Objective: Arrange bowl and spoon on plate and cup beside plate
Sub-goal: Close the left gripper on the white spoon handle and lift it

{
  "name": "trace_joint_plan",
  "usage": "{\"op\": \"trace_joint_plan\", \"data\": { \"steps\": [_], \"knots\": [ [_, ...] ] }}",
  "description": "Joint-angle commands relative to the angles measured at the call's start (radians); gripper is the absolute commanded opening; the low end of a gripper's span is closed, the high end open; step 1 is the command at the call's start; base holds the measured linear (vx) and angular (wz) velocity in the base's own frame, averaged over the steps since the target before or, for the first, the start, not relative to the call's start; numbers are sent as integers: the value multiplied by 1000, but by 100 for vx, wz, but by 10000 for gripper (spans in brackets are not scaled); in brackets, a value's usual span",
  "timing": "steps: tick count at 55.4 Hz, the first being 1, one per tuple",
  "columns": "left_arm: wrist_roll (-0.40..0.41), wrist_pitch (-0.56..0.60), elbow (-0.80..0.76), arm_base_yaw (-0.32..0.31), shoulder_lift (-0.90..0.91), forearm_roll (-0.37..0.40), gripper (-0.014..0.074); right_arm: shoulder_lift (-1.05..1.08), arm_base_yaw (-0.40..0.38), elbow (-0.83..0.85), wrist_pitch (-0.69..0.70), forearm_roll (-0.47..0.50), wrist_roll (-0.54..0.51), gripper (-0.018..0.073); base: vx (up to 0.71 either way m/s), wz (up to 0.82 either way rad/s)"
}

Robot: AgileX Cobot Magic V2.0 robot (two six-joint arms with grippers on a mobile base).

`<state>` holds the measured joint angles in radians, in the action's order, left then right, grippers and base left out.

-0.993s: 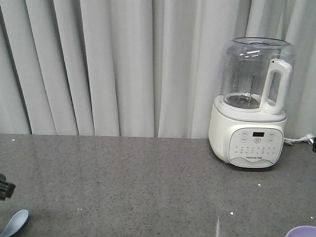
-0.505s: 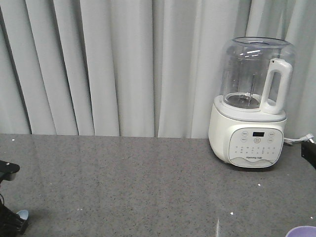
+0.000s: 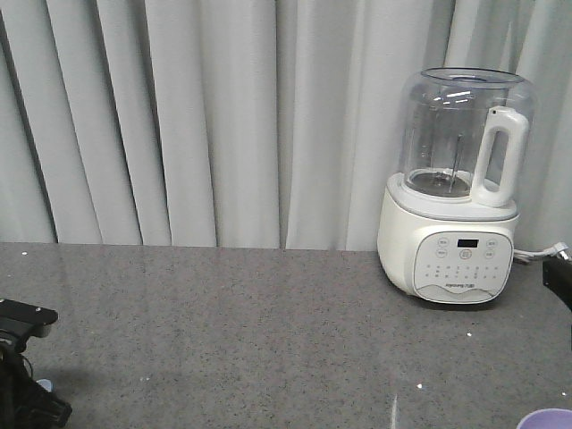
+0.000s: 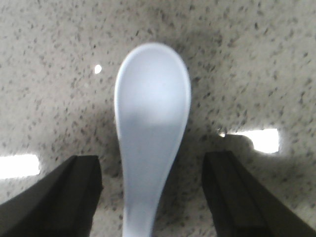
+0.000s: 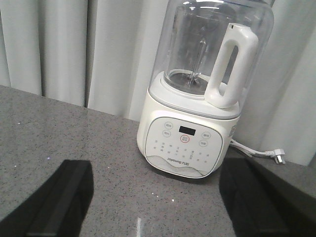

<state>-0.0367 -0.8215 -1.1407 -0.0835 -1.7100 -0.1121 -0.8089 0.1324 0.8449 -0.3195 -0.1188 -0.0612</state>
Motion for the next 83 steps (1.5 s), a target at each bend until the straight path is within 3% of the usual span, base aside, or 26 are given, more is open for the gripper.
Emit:
{"op": "trace_joint_plan", "data": {
  "steps": [1, 11, 24, 39, 46, 54, 59, 71, 83],
  "knots": [
    [-34, 7, -6, -1, -21, 63, 547, 4, 1, 36, 79, -15, -13, 571, 0, 0],
    [-93, -11, -6, -1, -43, 149, 415, 4, 1, 36, 83, -15, -13, 571, 0, 0],
    [-93, -28, -6, -1, -43, 156, -10, 4, 1, 36, 87, -15, -13, 571, 0, 0],
    [-96, 6, -9, -1, 29, 211, -8, 7, 1, 36, 86, -15, -13, 571, 0, 0],
    [-162, 1, -37, -3, 112, 308, -6, 7, 0, 45, 61, -15, -13, 571, 0, 0],
    [-267, -2, -73, -10, 234, 465, -5, 7, -2, 115, -120, -16, 30, 571, 0, 0],
    [-306, 14, -79, -29, 316, 517, -3, 7, -18, 171, -269, -53, 99, 571, 0, 0],
    [-307, 36, -79, -79, 442, 531, 0, 15, -106, 196, -492, -208, 326, 565, 0, 0],
    [-307, 33, -79, -112, 480, 530, 0, -48, -152, 143, -598, -299, 378, 515, 0, 0]
  ]
}}
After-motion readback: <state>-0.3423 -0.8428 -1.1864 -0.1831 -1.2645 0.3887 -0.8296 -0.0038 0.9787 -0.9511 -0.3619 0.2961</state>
